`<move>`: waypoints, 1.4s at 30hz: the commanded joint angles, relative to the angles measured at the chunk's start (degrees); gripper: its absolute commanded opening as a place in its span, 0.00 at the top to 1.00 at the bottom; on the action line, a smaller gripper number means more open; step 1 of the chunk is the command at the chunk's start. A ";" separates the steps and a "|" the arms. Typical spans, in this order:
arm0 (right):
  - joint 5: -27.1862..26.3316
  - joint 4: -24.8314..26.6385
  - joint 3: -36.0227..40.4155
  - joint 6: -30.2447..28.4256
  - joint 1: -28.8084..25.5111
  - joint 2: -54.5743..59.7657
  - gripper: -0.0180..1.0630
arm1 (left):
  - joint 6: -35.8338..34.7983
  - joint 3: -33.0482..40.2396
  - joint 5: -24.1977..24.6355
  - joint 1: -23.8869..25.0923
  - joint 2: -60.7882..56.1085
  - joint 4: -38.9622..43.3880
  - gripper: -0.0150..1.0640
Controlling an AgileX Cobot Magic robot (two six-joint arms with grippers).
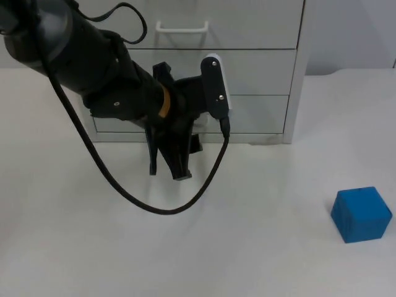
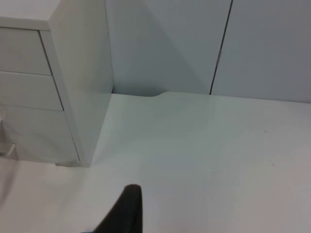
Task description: Open the drawer with the left hand, place the block into the drawer with the right hand, then close the drawer with the left hand.
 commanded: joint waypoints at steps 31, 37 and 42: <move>-0.05 -2.62 -0.27 -0.13 1.88 -0.19 0.01 | -0.46 -1.35 4.36 1.97 1.03 -1.33 0.99; -0.05 -2.87 -0.27 -0.13 1.88 -0.19 0.01 | -0.75 -0.16 5.04 0.85 -0.08 -1.73 0.99; -0.05 -2.87 -0.27 -0.13 1.88 -0.19 0.01 | -1.76 1.11 5.17 -0.72 -0.66 -1.73 0.99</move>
